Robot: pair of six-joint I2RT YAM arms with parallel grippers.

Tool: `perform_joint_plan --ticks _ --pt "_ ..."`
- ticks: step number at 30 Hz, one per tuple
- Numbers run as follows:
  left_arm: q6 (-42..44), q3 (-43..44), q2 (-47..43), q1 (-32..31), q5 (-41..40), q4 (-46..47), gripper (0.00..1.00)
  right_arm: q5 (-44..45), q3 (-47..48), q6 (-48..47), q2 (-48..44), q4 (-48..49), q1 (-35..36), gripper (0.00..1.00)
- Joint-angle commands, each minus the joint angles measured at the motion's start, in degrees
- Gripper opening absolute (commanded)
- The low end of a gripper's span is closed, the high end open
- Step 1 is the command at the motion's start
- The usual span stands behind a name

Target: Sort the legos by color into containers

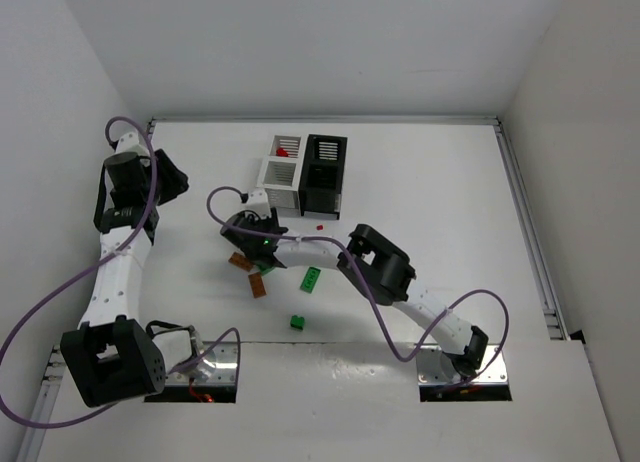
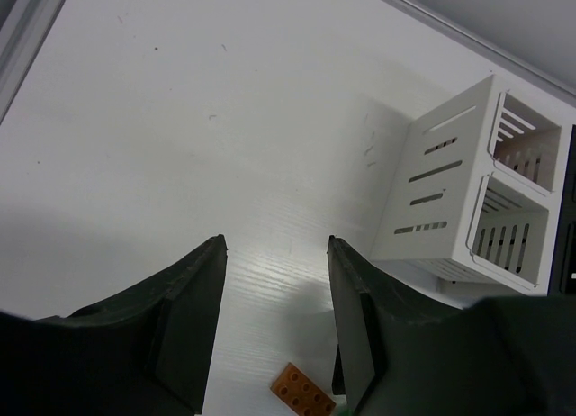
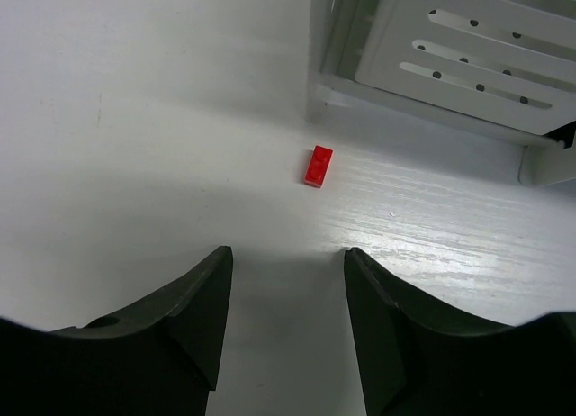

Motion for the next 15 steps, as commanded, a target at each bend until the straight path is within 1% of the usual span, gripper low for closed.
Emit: perform_joint_plan --ticks 1,4,5,7,8,11,12,15 --pt "-1.43 2.10 -0.06 0.72 1.91 1.65 0.55 -2.35 0.30 2.44 2.34 -2.59 -0.36 0.53" --pt "-1.96 2.10 -0.68 0.72 1.91 1.65 0.55 -2.87 0.30 2.97 2.87 -3.12 -0.89 0.52" --pt "-1.96 2.10 -1.29 0.72 1.91 1.65 0.55 -2.87 0.30 2.97 2.87 -3.12 -0.89 0.49" --pt "-1.96 1.49 -1.99 0.72 1.91 1.65 0.55 -2.35 0.30 2.97 3.39 -3.12 -0.89 0.48" --pt "-1.96 0.96 -2.00 0.72 2.44 1.65 0.55 -2.35 0.83 2.97 4.01 -3.12 -1.41 0.45" --pt "-1.96 -0.10 -2.61 0.72 2.44 1.65 0.55 -3.05 2.06 3.50 4.72 -3.12 -1.42 0.40" --pt "-1.96 -0.10 -2.61 0.72 2.44 1.65 0.55 -3.75 3.28 3.50 6.20 -4.25 -1.94 0.40" --pt "-1.96 -0.63 -2.61 0.72 2.44 1.65 0.55 -5.85 3.29 3.50 6.83 -4.79 -2.65 0.40"
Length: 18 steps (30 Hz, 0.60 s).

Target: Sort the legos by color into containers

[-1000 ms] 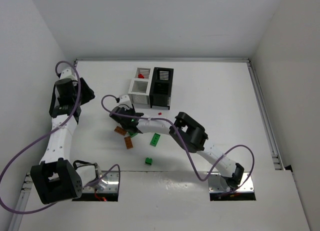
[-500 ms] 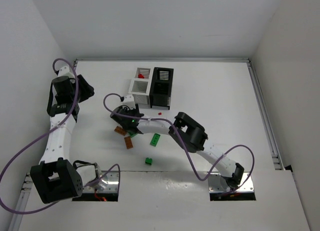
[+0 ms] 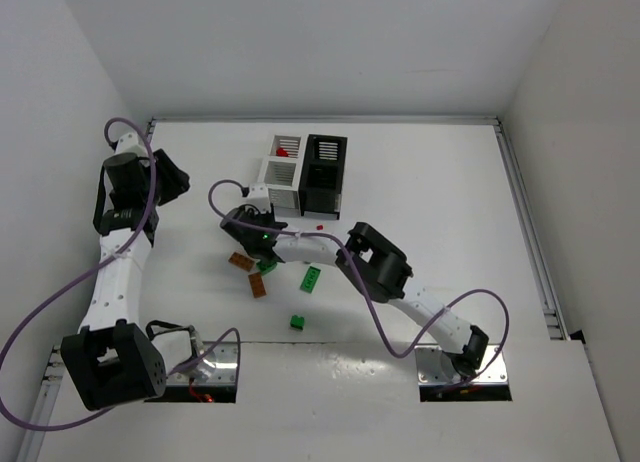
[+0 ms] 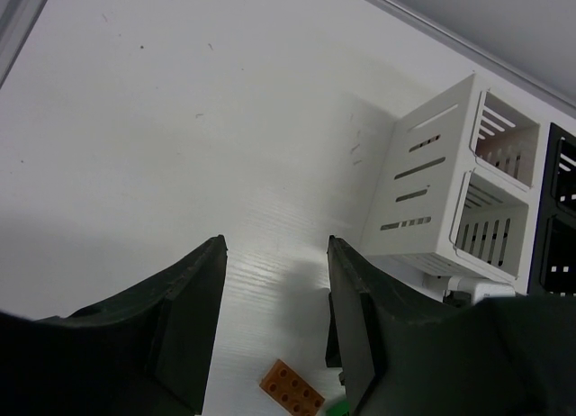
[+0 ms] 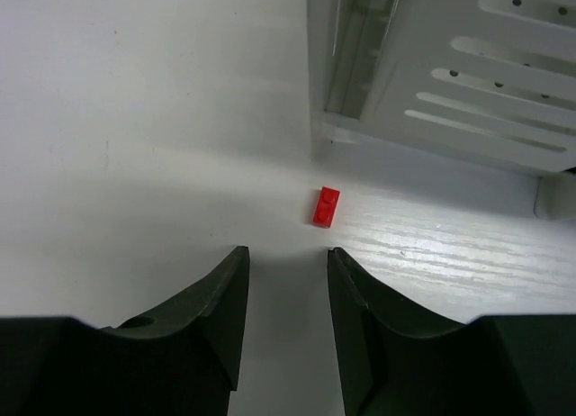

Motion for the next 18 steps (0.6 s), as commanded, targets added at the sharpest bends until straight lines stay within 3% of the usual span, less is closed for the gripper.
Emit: perform_joint_plan --ticks 1,18 --pt "-0.80 -0.41 -1.11 0.72 0.82 1.61 0.55 -5.34 -0.03 2.40 4.31 -4.64 -1.82 0.40" --pt "-2.47 0.64 2.42 0.72 1.97 2.14 0.55 -12.72 1.12 5.92 5.01 -7.18 -5.51 0.36"
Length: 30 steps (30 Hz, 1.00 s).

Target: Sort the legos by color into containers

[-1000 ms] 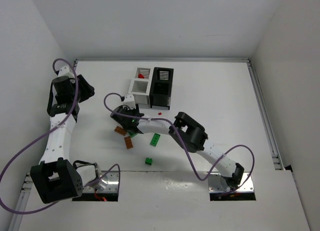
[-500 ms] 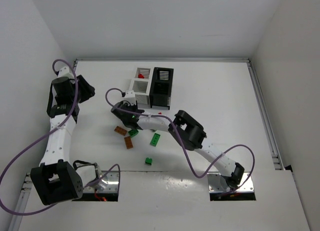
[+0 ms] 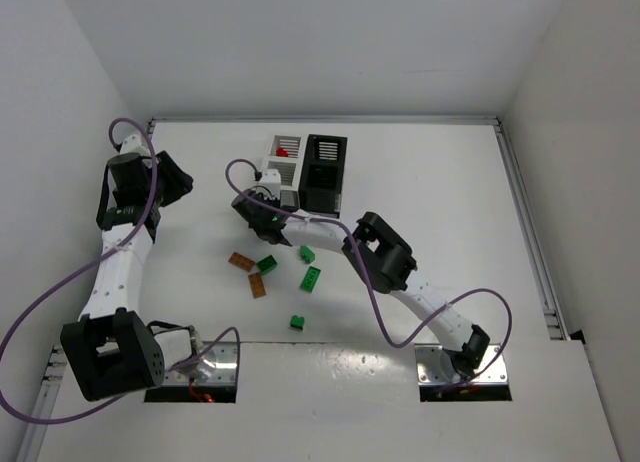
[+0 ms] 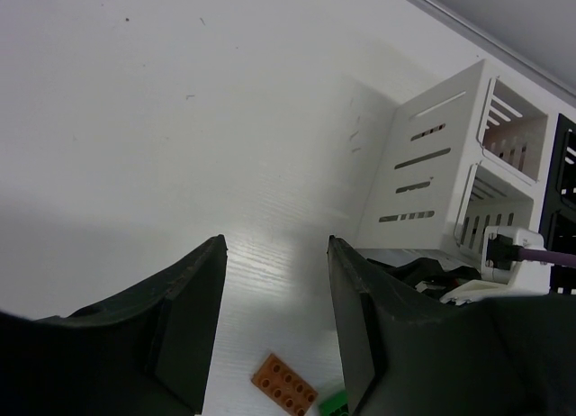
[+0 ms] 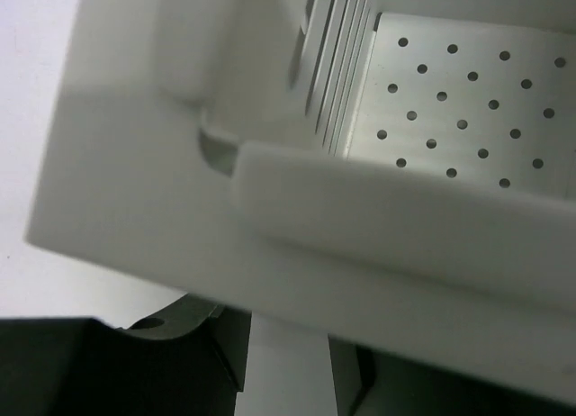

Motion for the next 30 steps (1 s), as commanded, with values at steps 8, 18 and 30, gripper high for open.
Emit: perform_joint_plan --ticks 8,18,30 --pt "-1.01 0.95 0.34 0.72 0.65 1.94 0.55 -4.26 -2.74 1.86 4.03 -6.81 -0.40 0.35" --pt "-1.01 0.95 0.87 0.72 0.65 1.94 0.55 -1.81 -5.90 1.33 2.45 -6.81 -0.40 0.27" --pt "1.27 0.42 0.87 0.72 -3.91 0.09 0.55 -0.13 -10.20 0.19 0.08 -6.20 0.66 0.01"
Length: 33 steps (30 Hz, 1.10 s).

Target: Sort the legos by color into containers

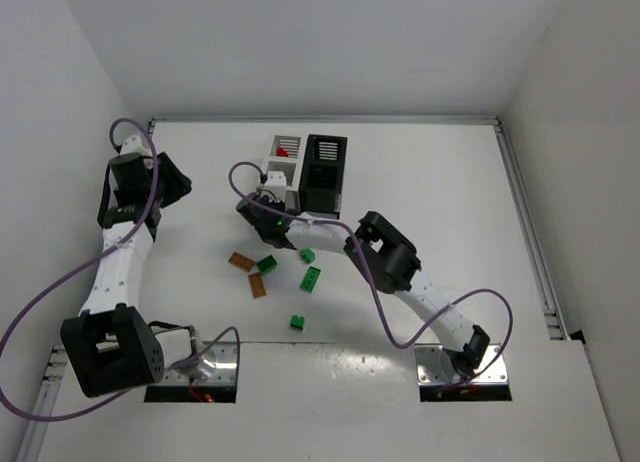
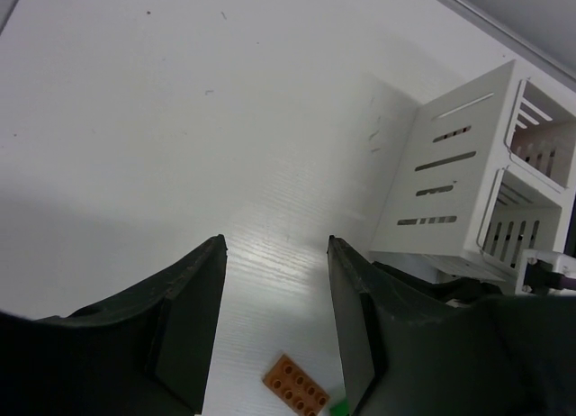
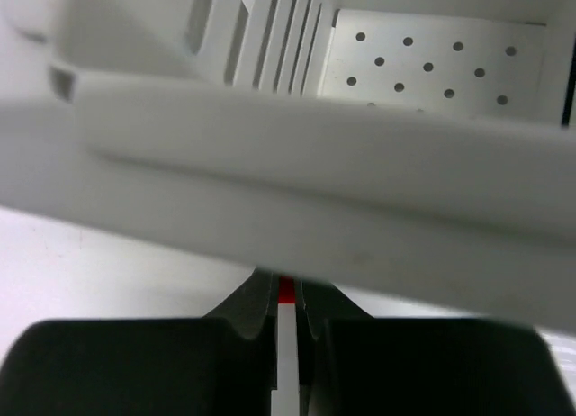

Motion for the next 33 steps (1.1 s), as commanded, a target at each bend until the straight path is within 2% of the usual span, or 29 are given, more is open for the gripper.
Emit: perform_joint_plan --ticks 1,4,7,9,13,16,17,18,20,21,26,29,33 --pt "1.67 -0.10 -0.22 0.72 -2.19 -0.32 0.55 -2.38 -5.72 0.03 1.56 -10.13 0.44 0.00" --pt "2.29 -0.10 -0.75 0.72 -2.80 -0.32 0.55 -2.38 -9.23 -1.02 0.07 -7.42 0.44 0.00" --pt "6.75 -0.63 -1.27 0.72 -1.06 -0.85 0.55 -4.21 -14.58 -3.99 -3.01 -3.12 0.96 0.00" --pt "10.80 -0.63 -1.28 0.72 2.46 -2.16 0.55 -6.32 -19.41 -6.63 -7.29 -0.39 1.57 0.00" --pt "20.90 -0.63 -2.42 0.72 9.31 -5.59 0.48 -11.69 -27.69 -20.05 -17.39 10.66 3.86 0.00" --pt "28.64 0.16 -3.12 2.56 17.56 -9.72 0.48 -16.52 -31.74 -25.87 -23.56 13.59 5.44 0.00" --pt "34.75 0.68 -3.12 3.79 21.41 -12.16 0.48 -17.40 -32.45 -26.94 -27.41 13.60 5.45 0.00" --pt "39.42 0.69 -3.82 3.80 30.07 -14.28 0.50 -18.11 -32.45 -27.56 -28.93 12.99 5.97 0.00" --pt "50.05 0.69 -5.58 4.33 37.50 -19.37 0.54 -18.64 -32.45 -29.22 -31.65 9.49 5.97 0.00" --pt "59.24 -0.53 -6.19 4.33 41.54 -24.09 0.56 -19.16 -31.32 -29.93 -34.19 8.51 5.97 0.00" --pt "74.94 -4.93 -8.92 3.28 45.79 -29.93 0.60 -18.55 -22.21 -36.87 -39.04 0.44 4.49 0.00" --pt "80.23 -5.55 -8.14 0.38 47.37 -32.31 0.61 -14.10 -19.19 -39.77 -41.67 -0.99 2.73 0.00" --pt "85.51 -4.33 -5.33 -7.77 47.38 -34.33 0.61 -12.32 -19.87 -40.49 -45.45 -3.01 -3.06 0.00"
